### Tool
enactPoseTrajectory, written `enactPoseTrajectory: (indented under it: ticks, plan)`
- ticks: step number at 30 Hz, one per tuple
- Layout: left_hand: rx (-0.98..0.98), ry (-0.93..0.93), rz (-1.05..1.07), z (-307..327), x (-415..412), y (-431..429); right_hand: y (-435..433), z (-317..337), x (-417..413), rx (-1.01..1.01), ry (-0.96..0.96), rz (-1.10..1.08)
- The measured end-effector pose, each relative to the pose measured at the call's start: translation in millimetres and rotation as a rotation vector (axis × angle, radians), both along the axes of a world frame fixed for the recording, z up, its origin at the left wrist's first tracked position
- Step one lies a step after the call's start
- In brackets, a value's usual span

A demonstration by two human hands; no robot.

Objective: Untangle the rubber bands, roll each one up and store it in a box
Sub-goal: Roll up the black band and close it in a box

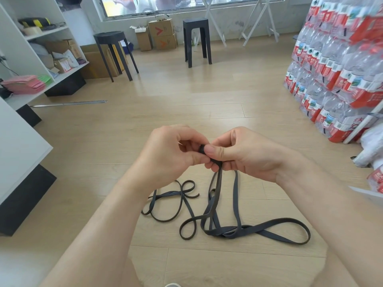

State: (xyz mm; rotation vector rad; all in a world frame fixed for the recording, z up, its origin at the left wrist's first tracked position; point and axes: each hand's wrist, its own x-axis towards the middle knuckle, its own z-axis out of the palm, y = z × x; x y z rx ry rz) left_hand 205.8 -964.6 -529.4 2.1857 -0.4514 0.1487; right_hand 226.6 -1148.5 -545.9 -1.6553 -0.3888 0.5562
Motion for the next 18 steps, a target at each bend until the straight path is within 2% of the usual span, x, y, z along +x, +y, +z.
enactPoseTrajectory:
  ticks: [4, 7, 11, 15, 18]
  plan:
    - [-0.237, 0.206, -0.151, 2.5, -1.0, 3.0, -3.3, -1.2, 1.5, 0.105, 0.047, 0.058]
    - [-0.276, 0.190, -0.146, 3.2, -0.7, 2.8, -2.5, -2.3, 2.0, 0.156, 0.075, 0.074]
    - [-0.148, 0.065, -0.073, 3.3, 0.8, 3.2, 0.5, 0.0, 0.3, 0.148, 0.117, 0.115]
    - [0.068, -0.066, -0.058, 0.9, 0.0, 4.4, 0.2, 7.4, -1.4, 0.014, 0.137, 0.119]
    - [0.151, -0.105, -0.054, -0.7, -0.1, 3.6, 0.9, 9.0, -3.0, -0.100, 0.098, 0.099]
